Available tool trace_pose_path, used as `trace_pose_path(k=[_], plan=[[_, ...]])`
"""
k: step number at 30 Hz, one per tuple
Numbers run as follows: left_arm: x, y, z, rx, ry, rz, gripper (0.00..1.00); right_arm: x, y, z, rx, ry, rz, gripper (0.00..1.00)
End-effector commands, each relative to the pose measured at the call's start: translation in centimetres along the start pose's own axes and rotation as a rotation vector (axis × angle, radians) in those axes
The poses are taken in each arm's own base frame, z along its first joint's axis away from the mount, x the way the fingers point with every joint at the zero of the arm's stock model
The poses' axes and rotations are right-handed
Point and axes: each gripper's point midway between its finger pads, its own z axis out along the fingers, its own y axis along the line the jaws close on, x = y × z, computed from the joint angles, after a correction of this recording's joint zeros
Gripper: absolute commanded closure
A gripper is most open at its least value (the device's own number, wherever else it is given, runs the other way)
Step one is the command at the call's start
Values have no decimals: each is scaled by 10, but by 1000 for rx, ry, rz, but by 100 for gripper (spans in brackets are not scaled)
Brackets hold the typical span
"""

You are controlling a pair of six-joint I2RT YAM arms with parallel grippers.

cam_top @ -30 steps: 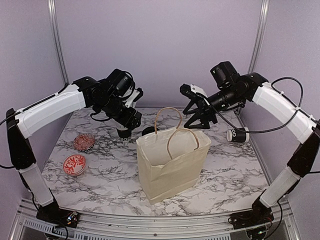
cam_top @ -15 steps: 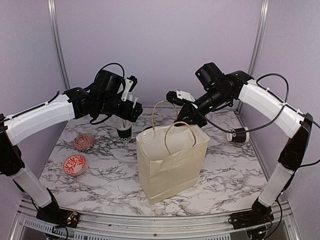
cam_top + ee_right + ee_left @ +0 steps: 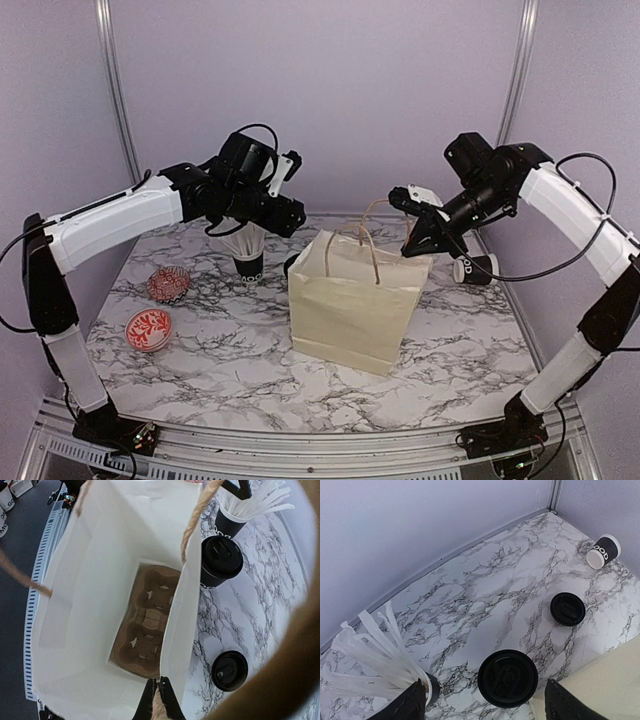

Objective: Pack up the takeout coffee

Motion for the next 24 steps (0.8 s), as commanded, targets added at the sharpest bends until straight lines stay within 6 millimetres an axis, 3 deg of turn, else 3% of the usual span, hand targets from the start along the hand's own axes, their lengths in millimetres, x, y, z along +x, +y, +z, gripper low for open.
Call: trace_pose_path(k=[1,9,24], plan=[[45,-19,23,73,195,33,18,20,30,-11,-32,50,-11,100],[77,-20,48,29,312,34,17,16,28,-20,-13,23,-8,100],[99,-36,75,55,397,93,14,8,27,-17,-41,-14,29,100]])
